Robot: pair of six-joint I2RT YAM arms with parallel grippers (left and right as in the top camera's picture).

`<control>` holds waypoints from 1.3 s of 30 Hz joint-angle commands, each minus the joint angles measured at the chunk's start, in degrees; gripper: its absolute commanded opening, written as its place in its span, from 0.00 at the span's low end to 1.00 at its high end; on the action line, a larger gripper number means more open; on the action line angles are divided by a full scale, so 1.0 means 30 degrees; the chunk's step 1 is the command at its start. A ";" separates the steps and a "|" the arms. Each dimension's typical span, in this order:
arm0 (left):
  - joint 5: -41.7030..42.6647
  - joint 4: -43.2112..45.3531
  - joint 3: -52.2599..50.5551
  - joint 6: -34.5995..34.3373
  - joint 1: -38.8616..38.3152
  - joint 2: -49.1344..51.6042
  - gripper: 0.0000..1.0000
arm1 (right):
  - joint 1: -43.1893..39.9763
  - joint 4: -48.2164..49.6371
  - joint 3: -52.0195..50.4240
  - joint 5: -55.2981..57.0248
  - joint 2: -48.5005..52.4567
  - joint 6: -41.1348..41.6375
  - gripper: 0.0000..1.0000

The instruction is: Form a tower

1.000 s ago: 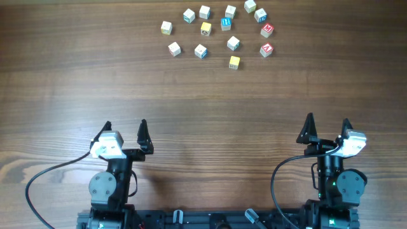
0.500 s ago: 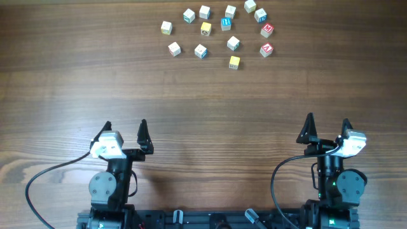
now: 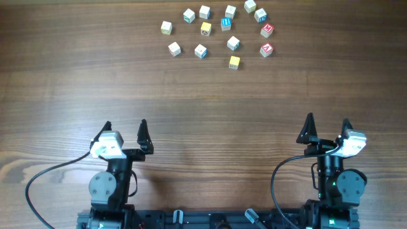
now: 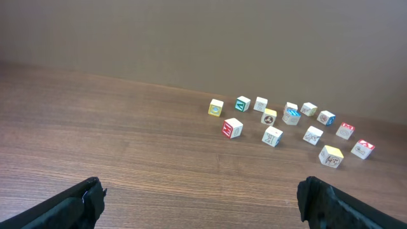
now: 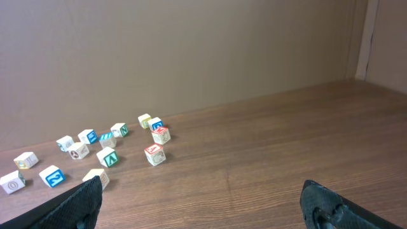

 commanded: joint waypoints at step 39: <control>0.1231 -0.3162 1.9802 0.3942 -0.0036 1.3260 1.00 | -0.0087 0.0044 -0.0015 -0.0277 -0.0102 -0.0270 1.00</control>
